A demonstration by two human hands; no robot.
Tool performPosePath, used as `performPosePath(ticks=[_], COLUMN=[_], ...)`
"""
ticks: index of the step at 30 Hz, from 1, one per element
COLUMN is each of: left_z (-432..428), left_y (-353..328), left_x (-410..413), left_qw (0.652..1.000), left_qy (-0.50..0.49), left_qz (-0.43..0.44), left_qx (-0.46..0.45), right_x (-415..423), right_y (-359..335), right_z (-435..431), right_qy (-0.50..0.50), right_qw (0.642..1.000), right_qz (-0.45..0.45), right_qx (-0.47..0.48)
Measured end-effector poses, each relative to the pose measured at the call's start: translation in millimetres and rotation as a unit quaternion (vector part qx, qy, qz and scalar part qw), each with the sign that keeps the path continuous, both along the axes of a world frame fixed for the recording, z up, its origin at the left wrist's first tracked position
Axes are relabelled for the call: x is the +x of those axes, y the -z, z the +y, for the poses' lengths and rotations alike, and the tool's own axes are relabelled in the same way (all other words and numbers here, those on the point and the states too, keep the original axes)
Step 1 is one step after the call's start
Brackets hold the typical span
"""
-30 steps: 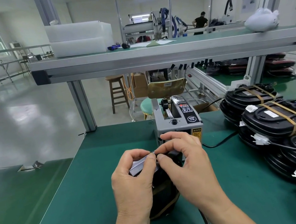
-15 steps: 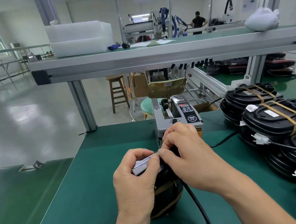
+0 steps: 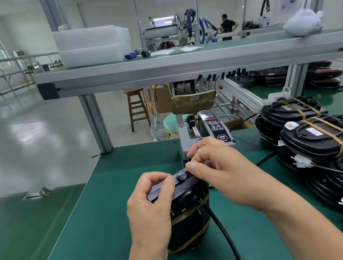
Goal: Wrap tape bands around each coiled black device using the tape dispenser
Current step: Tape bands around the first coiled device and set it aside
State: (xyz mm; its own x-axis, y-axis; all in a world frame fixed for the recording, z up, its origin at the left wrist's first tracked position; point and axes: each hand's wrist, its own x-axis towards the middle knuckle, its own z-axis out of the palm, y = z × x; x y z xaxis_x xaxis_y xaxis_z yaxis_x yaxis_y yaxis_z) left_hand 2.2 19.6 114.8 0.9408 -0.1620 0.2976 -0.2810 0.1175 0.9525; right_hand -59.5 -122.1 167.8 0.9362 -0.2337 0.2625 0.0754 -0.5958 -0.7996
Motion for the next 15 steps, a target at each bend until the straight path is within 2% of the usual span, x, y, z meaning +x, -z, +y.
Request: performPosePath(ticks=[15], left_z=[0.2], left_y=[1.7], left_x=[-2.3], left_qw=[1.0], left_qy=[-0.006], left_qz=[-0.008], left_qx=[0.002], right_x=[12.3], right_y=[5.2], right_z=[8.4], right_qy=[0.026], right_qw=[0.995], right_qz=[0.028], right_qx=[-0.09])
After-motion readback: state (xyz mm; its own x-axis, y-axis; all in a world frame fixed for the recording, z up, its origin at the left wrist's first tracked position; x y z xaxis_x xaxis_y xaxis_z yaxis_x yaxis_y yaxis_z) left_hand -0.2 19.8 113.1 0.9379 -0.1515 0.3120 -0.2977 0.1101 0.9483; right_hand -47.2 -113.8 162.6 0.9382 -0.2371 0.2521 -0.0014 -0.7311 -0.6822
